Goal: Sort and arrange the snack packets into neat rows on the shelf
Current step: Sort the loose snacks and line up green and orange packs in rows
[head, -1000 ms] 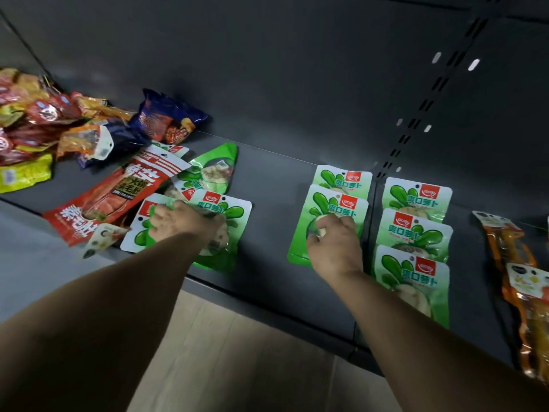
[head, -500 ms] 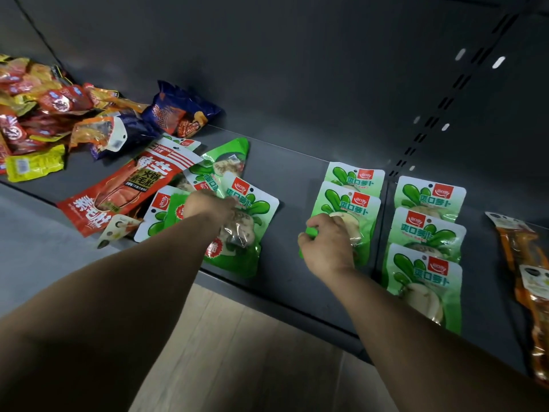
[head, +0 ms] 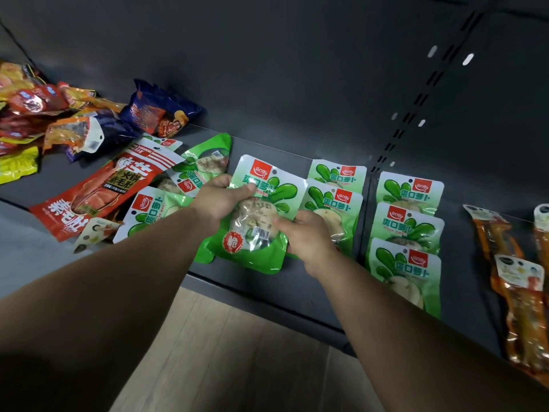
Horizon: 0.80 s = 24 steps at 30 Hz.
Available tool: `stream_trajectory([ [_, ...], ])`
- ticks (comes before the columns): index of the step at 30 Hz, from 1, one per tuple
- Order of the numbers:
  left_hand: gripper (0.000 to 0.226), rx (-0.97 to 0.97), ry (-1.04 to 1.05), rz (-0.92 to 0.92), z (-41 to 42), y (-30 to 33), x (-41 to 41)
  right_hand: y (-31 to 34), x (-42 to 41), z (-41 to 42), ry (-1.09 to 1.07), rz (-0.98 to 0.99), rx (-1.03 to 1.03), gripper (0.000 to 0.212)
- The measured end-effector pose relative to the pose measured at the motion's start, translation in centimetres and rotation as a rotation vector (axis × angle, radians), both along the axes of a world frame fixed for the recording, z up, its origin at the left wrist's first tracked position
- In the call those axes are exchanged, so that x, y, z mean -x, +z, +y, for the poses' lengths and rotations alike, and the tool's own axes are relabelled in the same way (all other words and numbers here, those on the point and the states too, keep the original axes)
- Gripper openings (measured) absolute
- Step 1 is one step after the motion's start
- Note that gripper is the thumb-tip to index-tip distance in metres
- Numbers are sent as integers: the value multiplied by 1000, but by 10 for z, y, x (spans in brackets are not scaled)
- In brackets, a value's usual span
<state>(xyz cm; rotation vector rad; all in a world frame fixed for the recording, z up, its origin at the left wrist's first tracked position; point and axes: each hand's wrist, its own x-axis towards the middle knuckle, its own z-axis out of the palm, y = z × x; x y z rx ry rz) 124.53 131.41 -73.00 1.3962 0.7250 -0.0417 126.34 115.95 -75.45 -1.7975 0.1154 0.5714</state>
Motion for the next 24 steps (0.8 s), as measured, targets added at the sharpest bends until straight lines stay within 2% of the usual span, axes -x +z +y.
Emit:
stream_trajectory([
  [2,77,4,-7,5,-1,0,1,0,-1,-2,-11,23,1,16],
  [3,66,-1,-9,5,-1,0,1,1,-1,-3,-20,30,-7,20],
  [5,29,13,-3,7,0,0,2,0,-3,-4,-28,24,-23,31],
  [6,22,26,12,9,0,-1,1,0,-3,-4,-21,16,-21,32],
  [9,19,25,70,15,2,-2,0,2,-1,-4,2,-7,-29,26],
  [12,7,3,145,13,1,-3,-2,0,0,-6,15,-11,-48,19],
  [15,11,-70,191,2,-6,-6,-6,-2,2,-15,23,-18,-27,14],
  [18,11,-245,67,-14,-21,-10,-10,-3,2,-31,-19,-11,9,18],
  [20,7,-271,0,-20,-34,-12,-15,-1,1,-45,-65,-1,55,22],
  [22,18,-268,-70,-23,-46,-17,-18,1,0,-59,-107,2,151,30],
  [24,28,-395,-203,4,-58,-22,-22,0,0,-72,-102,-16,302,31],
])
